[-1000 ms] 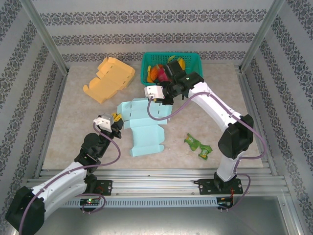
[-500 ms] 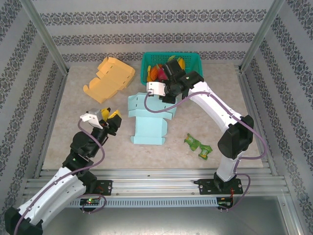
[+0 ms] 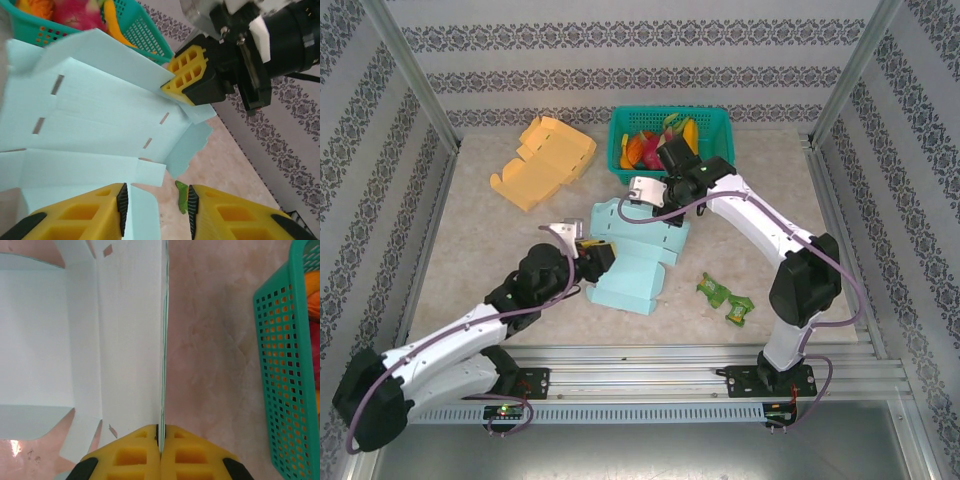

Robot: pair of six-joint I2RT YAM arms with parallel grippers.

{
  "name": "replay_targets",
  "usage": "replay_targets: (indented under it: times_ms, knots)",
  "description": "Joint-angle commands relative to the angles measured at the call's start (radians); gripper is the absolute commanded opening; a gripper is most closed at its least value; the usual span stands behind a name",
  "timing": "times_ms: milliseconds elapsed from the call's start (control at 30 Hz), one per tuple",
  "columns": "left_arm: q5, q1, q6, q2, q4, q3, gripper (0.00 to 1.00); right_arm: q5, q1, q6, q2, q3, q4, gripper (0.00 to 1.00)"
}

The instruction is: Fold the paper box

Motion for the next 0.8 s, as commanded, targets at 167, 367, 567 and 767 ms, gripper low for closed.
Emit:
replay_targets:
  times_ms: [167, 367, 567, 767]
  knots:
    - [-0.213, -0.01, -0.054, 0.116, 0.055, 0.056, 0.26, -0.115, -0.032, -0.003, -0.056, -0.017, -0.011, 0.0]
    - [-0.288, 0.032, -0.059, 0.158, 0.011, 0.101, 0.22, -0.128, -0.044, -0.02, -0.051, -0.035, -0.012, 0.0]
    - [-0.284, 0.112, -0.073, 0.184, -0.005, 0.123, 0.22, -0.155, -0.045, -0.029, -0.051, -0.044, -0.01, 0.0]
    - [-0.262, 0.142, -0.057, 0.233, -0.023, 0.17, 0.22, -0.173, -0.043, -0.035, -0.062, -0.05, -0.006, 0.0]
